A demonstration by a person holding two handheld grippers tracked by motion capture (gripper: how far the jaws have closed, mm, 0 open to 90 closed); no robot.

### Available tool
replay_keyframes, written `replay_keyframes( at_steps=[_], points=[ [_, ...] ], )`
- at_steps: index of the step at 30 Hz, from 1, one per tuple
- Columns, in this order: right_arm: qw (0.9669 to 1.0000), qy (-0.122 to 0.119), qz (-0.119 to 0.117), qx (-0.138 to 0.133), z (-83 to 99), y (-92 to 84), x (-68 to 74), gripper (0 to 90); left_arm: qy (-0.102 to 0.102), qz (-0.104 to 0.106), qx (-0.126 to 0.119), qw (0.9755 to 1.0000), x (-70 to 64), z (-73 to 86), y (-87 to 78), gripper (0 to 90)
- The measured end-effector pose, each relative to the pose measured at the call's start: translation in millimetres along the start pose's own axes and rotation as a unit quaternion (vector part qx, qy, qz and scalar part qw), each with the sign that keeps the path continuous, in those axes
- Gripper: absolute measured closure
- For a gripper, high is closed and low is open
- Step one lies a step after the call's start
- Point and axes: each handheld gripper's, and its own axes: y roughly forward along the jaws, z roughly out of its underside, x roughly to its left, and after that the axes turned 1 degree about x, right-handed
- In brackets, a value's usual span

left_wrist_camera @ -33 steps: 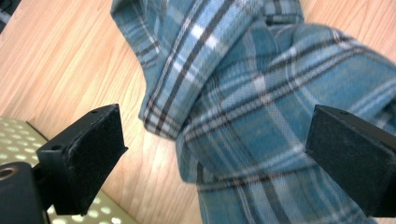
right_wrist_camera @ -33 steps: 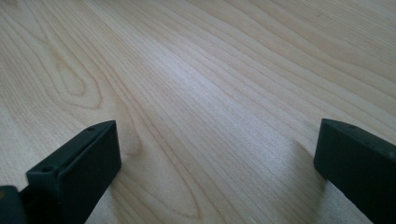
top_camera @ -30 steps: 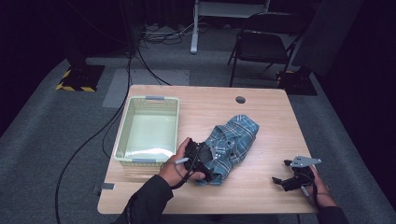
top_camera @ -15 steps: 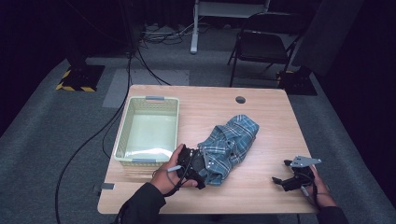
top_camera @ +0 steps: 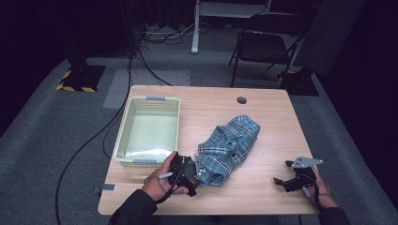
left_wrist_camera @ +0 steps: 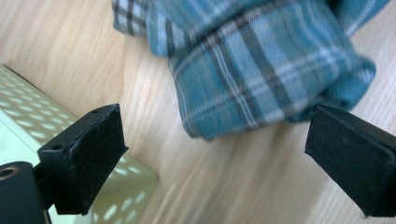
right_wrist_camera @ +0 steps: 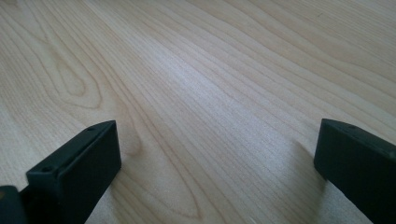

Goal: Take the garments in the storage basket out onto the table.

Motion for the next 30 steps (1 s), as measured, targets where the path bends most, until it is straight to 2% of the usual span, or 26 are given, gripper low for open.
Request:
replay_keyframes(
  at_steps=[9, 23, 30],
  points=[
    [1.0000, 0.000, 0.000, 0.000, 0.0, 0.0, 0.0, 0.5, -0.015, 0.007, 0.012, 0.9998, -1.7, 22.5, 1.0, 4.6],
    [1.0000, 0.001, 0.001, 0.000, 0.1, -0.1, 0.3, 0.5, -0.061, 0.005, 0.023, 0.9978, 2.1, 56.0, 4.0, 4.9],
    [1.0000, 0.001, 0.001, 0.000, 0.2, -0.1, 0.3, 0.5, -0.086, 0.003, 0.010, 0.9962, 3.6, 71.7, 5.0, 5.0]
  ],
)
